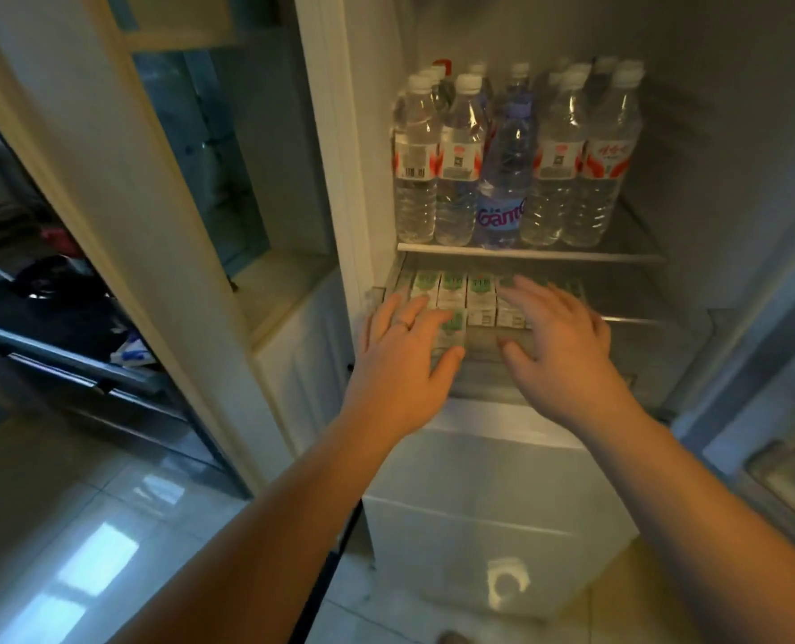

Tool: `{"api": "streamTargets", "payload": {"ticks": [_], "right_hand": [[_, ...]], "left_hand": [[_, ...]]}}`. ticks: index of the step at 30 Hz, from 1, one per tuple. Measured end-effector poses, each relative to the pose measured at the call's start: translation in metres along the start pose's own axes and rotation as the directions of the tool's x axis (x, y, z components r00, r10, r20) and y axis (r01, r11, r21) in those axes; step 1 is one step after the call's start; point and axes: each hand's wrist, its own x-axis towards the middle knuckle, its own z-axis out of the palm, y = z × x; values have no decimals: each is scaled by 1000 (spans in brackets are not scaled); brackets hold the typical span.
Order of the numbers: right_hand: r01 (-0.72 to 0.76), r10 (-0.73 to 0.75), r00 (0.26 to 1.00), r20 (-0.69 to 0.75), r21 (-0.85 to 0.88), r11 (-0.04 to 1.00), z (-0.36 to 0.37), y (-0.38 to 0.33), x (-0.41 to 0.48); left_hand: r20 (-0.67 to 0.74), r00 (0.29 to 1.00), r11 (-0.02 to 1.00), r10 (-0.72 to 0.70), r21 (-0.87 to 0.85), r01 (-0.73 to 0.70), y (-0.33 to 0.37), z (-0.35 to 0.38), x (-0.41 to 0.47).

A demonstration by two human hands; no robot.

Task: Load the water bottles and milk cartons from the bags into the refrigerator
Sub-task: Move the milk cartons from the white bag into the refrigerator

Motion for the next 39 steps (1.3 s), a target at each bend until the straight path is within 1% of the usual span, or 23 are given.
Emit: {"api": "streamTargets", "payload": {"ticks": [5,8,10,12,16,18,21,24,28,32,36,39], "right_hand": [[-23,24,1000,15,-110,994,12,-3,-97],[-69,85,992,94,-158,985,22,-1,-149],[-95,115,985,132,-146,985,27,2,-183],[-137,149,977,151,-91,986,30,2,-213],[-213,214,960,179,-27,977,43,2,-273],[-243,244,947,211,-28,970,47,5,-305],[-253,265,934,239,-81,964,45,17,-353],[-266,284,923,259,-102,958,32,35,-399],[-266,290,917,273,-120,956,9,63,-455],[-271,291,915,278,-108,956,-23,105,-511],[-292,313,915,255,-115,949,-60,145,-570],[-324,342,906,250,-114,939,-84,175,-613]], "left_hand": [[69,996,998,-60,36,58,4,0,-96],[159,982,994,-107,45,101,5,4,-152],[191,974,993,-119,25,116,8,8,-187],[207,969,990,-135,1,138,14,12,-219],[306,933,976,-189,-41,212,30,27,-285],[370,908,975,-199,-15,220,41,34,-316],[457,872,981,-176,11,192,62,43,-354],[513,844,985,-158,20,173,92,50,-383],[549,824,988,-140,22,153,146,59,-417],[596,785,981,-169,24,193,215,69,-448],[593,782,972,-189,-3,237,288,79,-480],[591,789,973,-165,-35,230,338,92,-502]]}}
